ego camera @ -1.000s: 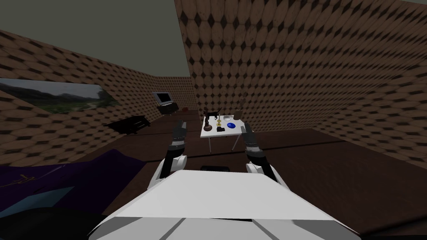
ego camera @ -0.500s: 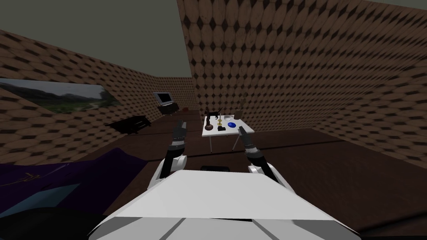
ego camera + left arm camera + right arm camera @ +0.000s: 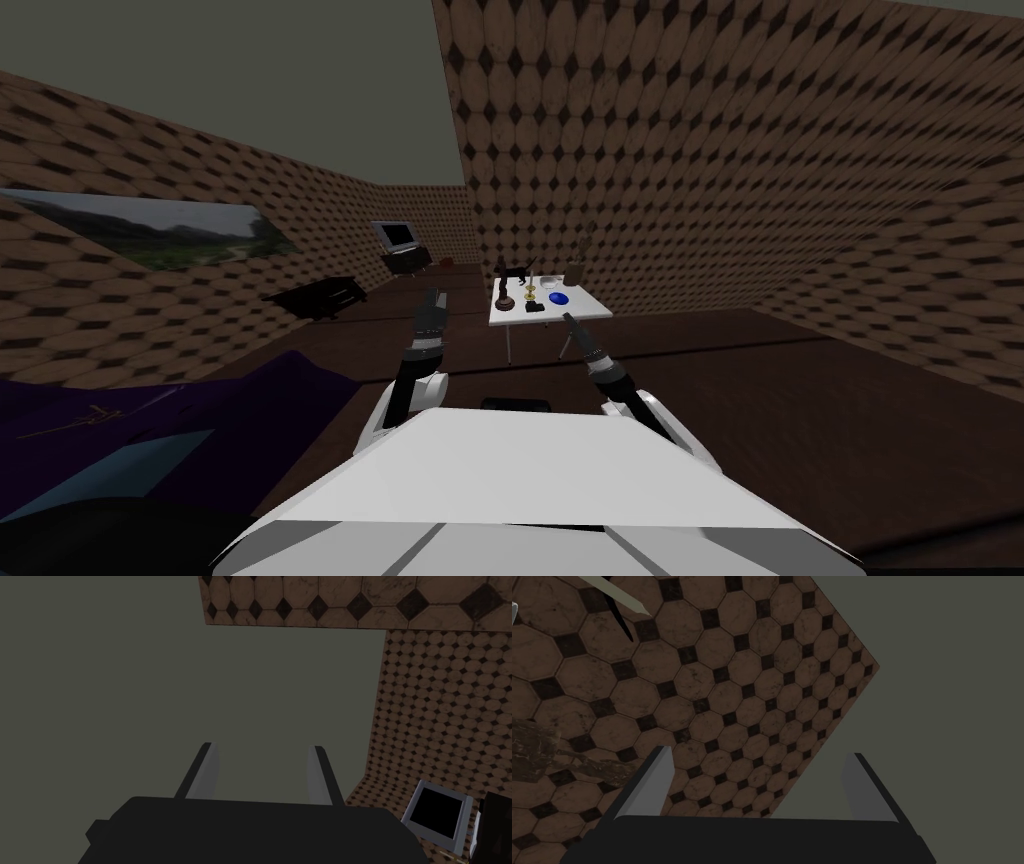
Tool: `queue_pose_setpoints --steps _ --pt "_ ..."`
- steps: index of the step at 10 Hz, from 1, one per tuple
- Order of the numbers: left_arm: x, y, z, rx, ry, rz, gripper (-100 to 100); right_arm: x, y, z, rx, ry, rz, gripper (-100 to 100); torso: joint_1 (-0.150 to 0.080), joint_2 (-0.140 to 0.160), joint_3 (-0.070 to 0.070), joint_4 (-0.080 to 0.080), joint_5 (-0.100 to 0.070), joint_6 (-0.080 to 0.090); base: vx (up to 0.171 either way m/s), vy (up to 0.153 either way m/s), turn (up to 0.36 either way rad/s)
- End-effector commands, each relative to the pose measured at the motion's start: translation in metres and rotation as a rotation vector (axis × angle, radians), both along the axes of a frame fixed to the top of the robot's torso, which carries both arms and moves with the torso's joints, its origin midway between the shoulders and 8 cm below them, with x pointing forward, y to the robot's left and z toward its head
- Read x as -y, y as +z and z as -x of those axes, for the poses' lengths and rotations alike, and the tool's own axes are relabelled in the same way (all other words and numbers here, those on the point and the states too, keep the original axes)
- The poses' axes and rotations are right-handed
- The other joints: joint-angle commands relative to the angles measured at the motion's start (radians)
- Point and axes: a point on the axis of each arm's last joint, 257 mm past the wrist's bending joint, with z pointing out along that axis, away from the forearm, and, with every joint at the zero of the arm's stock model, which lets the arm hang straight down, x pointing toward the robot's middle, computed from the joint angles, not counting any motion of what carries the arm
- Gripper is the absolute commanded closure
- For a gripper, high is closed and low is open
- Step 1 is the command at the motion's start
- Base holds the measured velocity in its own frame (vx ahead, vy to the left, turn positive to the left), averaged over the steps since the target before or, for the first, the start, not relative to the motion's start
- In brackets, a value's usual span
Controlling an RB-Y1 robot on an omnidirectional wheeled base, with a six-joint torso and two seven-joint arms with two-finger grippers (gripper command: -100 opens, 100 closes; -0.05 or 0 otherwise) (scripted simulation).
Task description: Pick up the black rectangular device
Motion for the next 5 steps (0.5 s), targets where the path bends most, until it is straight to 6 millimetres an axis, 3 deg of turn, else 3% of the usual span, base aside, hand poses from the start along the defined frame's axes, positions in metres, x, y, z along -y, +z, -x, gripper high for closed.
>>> queue_pose_setpoints --steps 1,2,4,5 --pt "0.000 0.000 0.000 0.000 0.000 0.000 0 0.001 -0.010 0.002 -0.020 0.017 0.051 -100 0.000 0.000 0.000 0.000 0.000 0.000 -0.037 0.049 0.014" --pt "0.000 0.000 0.000 0.000 0.000 0.000 0 0.001 -0.028 0.001 -0.048 0.028 0.101 -100 -0.001 0.000 0.000 0.000 0.000 0.000 -0.046 0.044 0.037" --pt "0.000 0.000 0.000 0.000 0.000 0.000 0 0.002 -0.031 0.003 -0.054 0.045 0.138 -100 -0.002 0.000 0.000 0.000 0.000 0.000 -0.023 0.024 0.010" --pt "0.000 0.000 0.000 0.000 0.000 0.000 0 0.004 -0.051 0.003 -0.082 0.059 0.199 -100 -0.003 -0.002 -0.001 0.000 0.000 0.000 -0.022 0.036 0.063"
